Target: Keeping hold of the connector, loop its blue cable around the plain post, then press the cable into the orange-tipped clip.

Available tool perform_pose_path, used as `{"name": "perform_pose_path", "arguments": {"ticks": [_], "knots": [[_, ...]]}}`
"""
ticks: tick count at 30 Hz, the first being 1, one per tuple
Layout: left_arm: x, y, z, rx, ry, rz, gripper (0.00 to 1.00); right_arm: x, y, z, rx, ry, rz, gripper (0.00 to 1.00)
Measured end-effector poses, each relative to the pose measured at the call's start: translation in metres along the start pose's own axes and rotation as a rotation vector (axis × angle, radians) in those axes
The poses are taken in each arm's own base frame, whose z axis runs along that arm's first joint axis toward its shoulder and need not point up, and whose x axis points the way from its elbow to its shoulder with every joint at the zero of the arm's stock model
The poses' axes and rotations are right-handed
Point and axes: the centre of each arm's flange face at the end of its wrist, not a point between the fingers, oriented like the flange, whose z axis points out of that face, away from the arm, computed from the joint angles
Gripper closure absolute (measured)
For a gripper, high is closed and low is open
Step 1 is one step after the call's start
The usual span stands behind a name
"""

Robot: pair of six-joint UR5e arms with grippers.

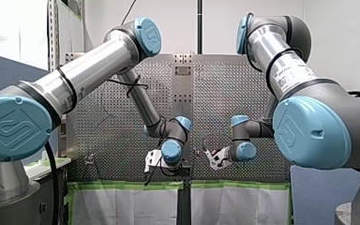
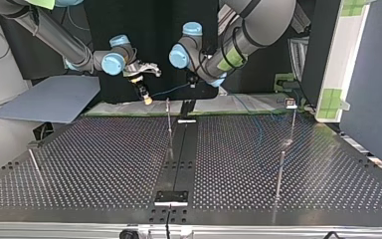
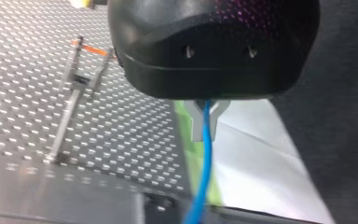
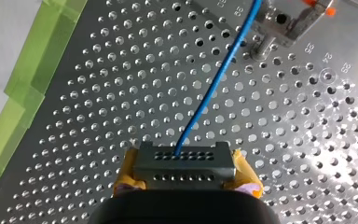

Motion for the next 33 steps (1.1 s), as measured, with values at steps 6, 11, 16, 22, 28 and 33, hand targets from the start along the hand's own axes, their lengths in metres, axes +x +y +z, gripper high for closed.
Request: {"name": "perform_pose_path", "arguments": {"ticks": [6,11,16,22,28,33], "knots": [[-0.020,-0.011,0.012,0.013,-0.084,-0.053,0.98,0.004,-0.007,0.000,0.030,0.019,-0.006,1.00],[-0.029,-0.011,0.021,0.008,-0.136,-0.090,0.98,0.003,-0.003,0.000,0.053,0.036,0.014,1.00],[-0.033,-0.010,0.025,0.003,-0.157,-0.103,0.98,0.001,0.002,0.001,0.055,0.042,0.029,1.00],[-0.033,-0.010,0.026,0.007,-0.159,-0.101,0.98,0.000,0.008,0.002,0.053,0.053,0.031,1.00],[-0.034,-0.009,0.030,0.016,-0.157,-0.102,0.98,-0.002,0.015,0.003,0.040,0.055,0.032,1.00],[-0.029,-0.012,0.036,0.033,-0.148,-0.099,0.98,-0.005,0.023,0.004,0.024,0.052,0.038,1.00]]}}
